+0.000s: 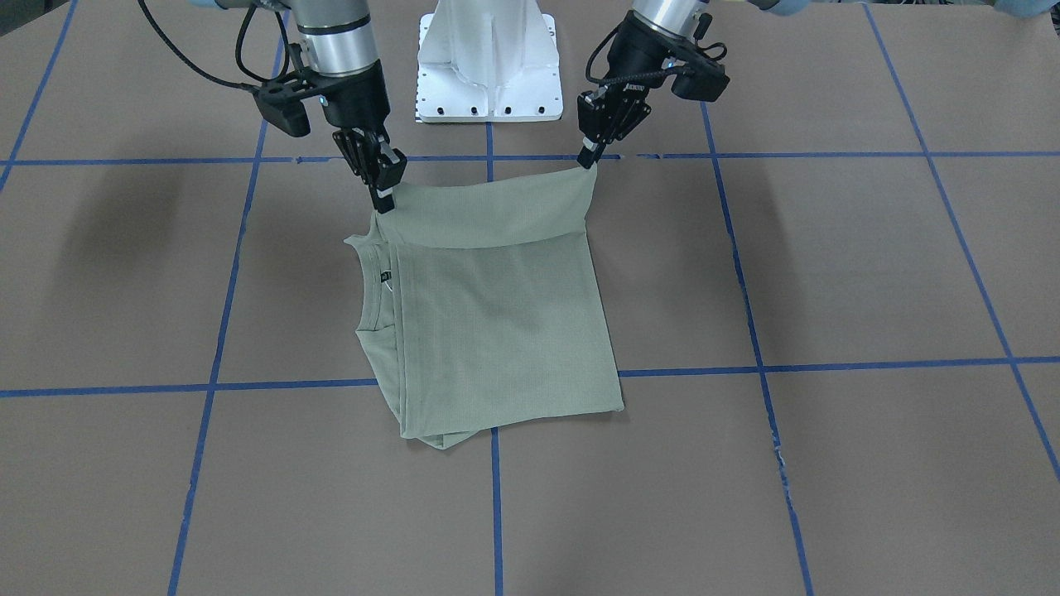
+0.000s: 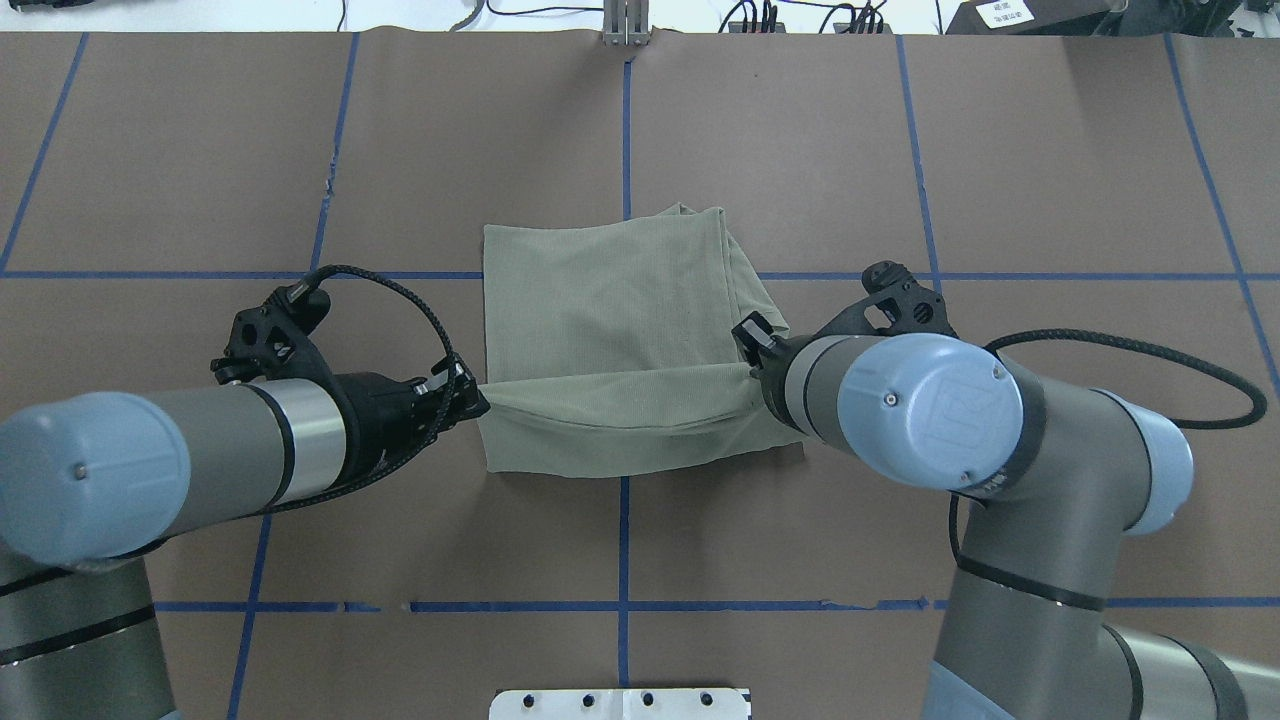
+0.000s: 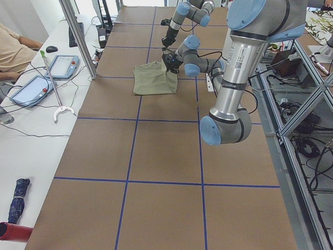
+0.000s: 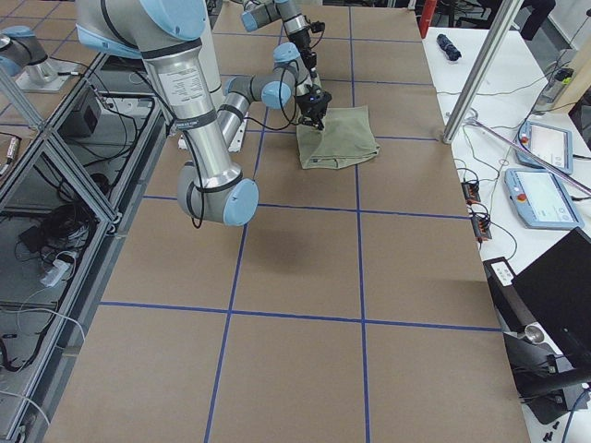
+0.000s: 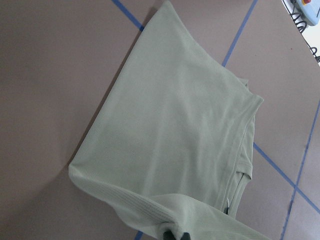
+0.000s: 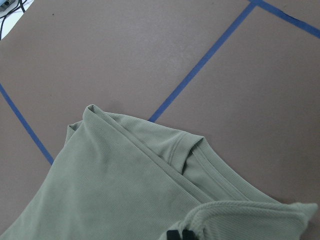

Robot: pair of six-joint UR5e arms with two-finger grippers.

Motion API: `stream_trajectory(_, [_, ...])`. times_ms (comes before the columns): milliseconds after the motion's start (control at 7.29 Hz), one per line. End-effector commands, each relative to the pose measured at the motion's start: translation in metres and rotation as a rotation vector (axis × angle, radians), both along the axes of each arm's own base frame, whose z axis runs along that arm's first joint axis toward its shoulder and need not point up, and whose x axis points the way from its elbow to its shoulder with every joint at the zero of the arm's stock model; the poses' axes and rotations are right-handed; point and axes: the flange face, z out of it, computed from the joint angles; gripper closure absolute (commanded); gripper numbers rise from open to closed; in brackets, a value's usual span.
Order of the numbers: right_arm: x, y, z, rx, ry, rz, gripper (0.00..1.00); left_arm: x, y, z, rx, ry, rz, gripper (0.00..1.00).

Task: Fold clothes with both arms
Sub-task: 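Lift the near edge with both grippers and fold it away from the robot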

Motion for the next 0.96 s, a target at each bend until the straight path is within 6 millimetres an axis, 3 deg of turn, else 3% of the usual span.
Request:
stream_trajectory(0, [-0.028,-0.043,0.019,0.021,-0.032,0.030,1.00,0.012,-0.038,0.017,0.025,-0.049,-0.032,1.00])
stream_trajectory(137, [-0.039,-0.065,0.018,0.011,-0.011,0.045,1.00,0.013,-0.057,0.033,0.040,-0.062,-0.052,1.00])
stream_trajectory(411, [-0.063,-0.094,0.025,0.008,-0.003,0.058,1.00,0.020,-0.098,0.045,0.073,-0.099,-0.082,1.00])
stream_trajectory(823, [-0.076,-0.113,0.036,0.002,0.024,0.062,1.00,0.028,-0.129,0.058,0.095,-0.124,-0.101,1.00])
